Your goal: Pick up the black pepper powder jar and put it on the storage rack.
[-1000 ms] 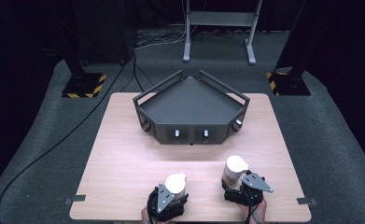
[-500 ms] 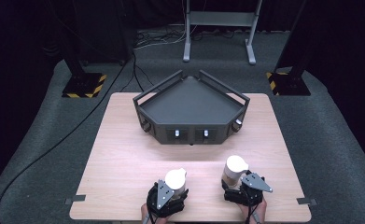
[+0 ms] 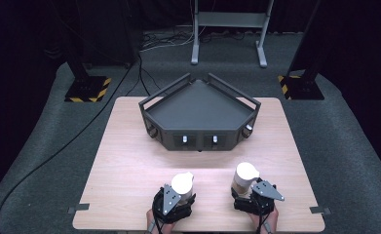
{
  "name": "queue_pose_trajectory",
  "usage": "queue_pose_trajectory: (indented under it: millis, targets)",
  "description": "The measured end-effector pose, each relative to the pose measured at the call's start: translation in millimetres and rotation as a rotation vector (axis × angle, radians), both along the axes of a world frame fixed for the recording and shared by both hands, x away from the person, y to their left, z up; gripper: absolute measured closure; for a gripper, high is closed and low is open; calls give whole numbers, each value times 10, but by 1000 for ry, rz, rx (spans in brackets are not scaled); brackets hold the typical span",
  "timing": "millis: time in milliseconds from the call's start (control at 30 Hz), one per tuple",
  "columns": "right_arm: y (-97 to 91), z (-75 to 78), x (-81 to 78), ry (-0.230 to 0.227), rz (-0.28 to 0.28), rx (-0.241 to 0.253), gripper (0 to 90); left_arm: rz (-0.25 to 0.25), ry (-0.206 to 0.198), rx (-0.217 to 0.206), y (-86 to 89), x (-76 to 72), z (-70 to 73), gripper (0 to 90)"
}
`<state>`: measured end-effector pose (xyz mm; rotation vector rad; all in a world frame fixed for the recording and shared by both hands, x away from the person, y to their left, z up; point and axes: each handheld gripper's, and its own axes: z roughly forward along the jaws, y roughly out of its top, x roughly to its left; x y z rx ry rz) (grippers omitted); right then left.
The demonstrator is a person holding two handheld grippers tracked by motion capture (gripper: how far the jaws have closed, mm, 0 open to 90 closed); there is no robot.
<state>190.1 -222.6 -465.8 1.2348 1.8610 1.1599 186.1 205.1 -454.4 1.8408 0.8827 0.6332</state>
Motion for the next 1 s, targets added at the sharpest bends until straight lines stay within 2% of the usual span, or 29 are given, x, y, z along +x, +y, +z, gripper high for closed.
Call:
queue_pose_trajectory:
  millis: [700, 1000]
  targets:
    - [-3, 8, 11, 6, 2, -1, 0, -2, -14, 12, -28, 153, 107, 304]
    - [-9, 11, 19, 10, 4, 1, 0, 4, -27, 3, -27, 201, 136, 304]
